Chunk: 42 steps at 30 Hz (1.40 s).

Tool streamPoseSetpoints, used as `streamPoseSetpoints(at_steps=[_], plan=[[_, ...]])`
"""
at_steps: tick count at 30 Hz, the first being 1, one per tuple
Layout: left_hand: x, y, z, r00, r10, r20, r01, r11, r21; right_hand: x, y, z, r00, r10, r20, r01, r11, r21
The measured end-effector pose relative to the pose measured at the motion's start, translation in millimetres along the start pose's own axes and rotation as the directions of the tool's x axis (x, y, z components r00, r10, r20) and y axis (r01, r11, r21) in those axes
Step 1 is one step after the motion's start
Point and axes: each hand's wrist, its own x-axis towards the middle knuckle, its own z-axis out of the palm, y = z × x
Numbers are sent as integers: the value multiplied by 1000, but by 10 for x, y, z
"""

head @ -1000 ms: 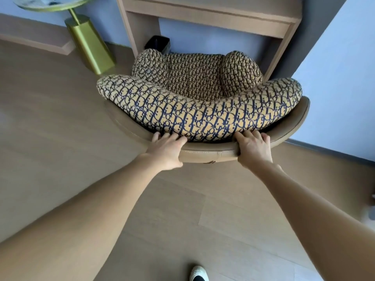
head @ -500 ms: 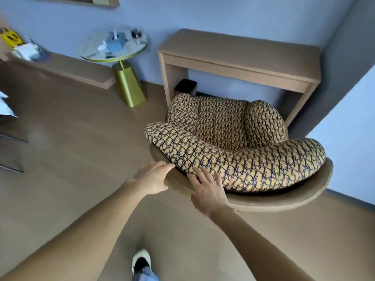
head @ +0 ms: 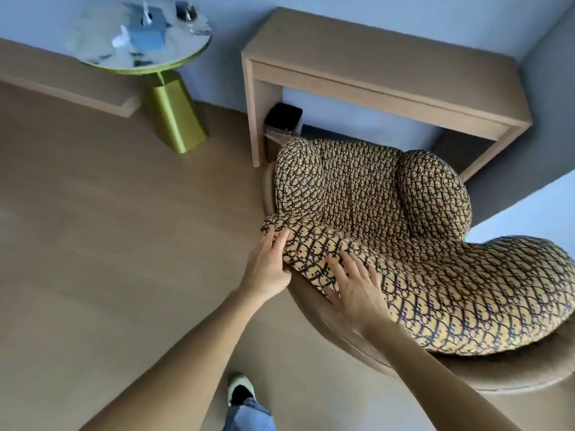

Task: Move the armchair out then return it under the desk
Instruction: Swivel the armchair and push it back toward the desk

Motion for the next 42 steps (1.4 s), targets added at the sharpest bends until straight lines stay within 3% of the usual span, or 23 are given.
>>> streamPoseSetpoints(at_steps=[3, 7, 13, 15, 19, 22, 28, 33, 42], plan=[[268, -163, -184, 997, -62, 54, 69, 989, -133, 314, -164, 8, 999, 43, -14, -43, 999, 32], [638, -419, -403, 959, -112, 259, 169, 963, -210, 795, -382, 40, 994, 101, -28, -97, 990, 105], [1290, -719, -784, 821, -44, 569, 179, 966, -184, 1663, -584, 97, 975, 219, 46, -224, 960, 169], [1600, -882, -953, 814, -56, 577, 142, 984, -104, 2043, -632, 124, 964, 230, 134, -252, 950, 183], [2255, -1267, -1195, 866, -176, 467, 159, 984, 77, 2882, -731, 353, 950, 227, 217, -277, 930, 240], [2777, -1567, -1262, 866, -185, 464, 67, 964, 257, 3460, -812, 615, 922, 246, 298, -337, 890, 308], [3656, -1742, -1309, 829, -157, 537, -128, 881, 455, 4067, -828, 999, 826, 299, 478, -491, 798, 350], [4308, -1762, -1190, 764, -27, 644, -368, 802, 470, 4296, -934, 1314, 782, 384, 491, -581, 733, 353], [5287, -2052, -775, 485, 254, 837, -811, 489, 321, 4568, -1443, 1761, 677, 649, 348, -731, 535, 424]])
